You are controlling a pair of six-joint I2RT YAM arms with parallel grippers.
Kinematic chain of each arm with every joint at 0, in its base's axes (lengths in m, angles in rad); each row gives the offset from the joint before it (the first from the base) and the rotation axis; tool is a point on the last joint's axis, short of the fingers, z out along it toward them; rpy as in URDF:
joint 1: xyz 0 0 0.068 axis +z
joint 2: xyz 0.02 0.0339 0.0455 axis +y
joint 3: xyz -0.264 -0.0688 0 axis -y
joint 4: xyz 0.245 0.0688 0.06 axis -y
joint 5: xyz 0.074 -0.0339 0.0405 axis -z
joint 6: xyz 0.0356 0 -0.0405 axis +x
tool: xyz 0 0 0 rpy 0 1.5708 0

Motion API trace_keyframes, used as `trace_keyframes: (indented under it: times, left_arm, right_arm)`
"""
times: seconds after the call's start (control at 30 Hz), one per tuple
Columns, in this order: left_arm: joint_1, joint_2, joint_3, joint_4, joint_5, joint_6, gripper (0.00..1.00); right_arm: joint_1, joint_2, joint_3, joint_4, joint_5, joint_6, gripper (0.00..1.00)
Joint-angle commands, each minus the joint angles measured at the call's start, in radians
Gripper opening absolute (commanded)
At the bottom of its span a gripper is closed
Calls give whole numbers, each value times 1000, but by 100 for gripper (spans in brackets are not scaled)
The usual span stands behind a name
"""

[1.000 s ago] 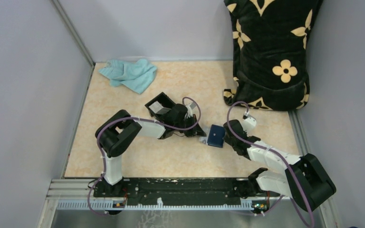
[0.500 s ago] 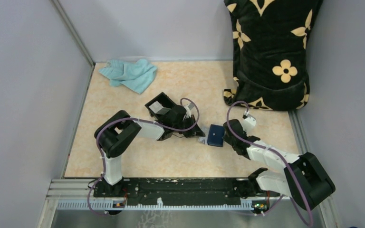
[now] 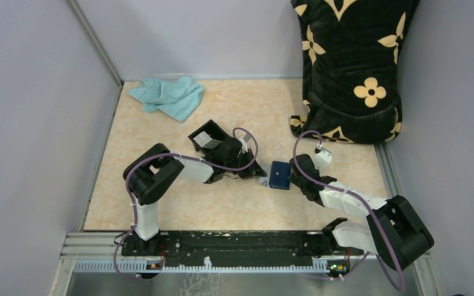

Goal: Put the credit cards into the card holder
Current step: Open the card holder at the center of the board.

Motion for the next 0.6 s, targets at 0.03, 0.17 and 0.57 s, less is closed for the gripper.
trace_keyframes:
  times: [0.03, 0.17, 0.57]
  left_arm:
    - [-5, 19, 11, 25, 8, -12, 0]
    - [-7, 19, 13, 34, 19, -23, 0]
    - [-8, 1, 6, 75, 40, -53, 0]
  right_arm:
    - [-8, 38, -11, -9, -22, -15, 23]
    - [-8, 50, -12, 0, -24, -17, 23]
    - [-8, 60, -30, 19, -36, -14, 23]
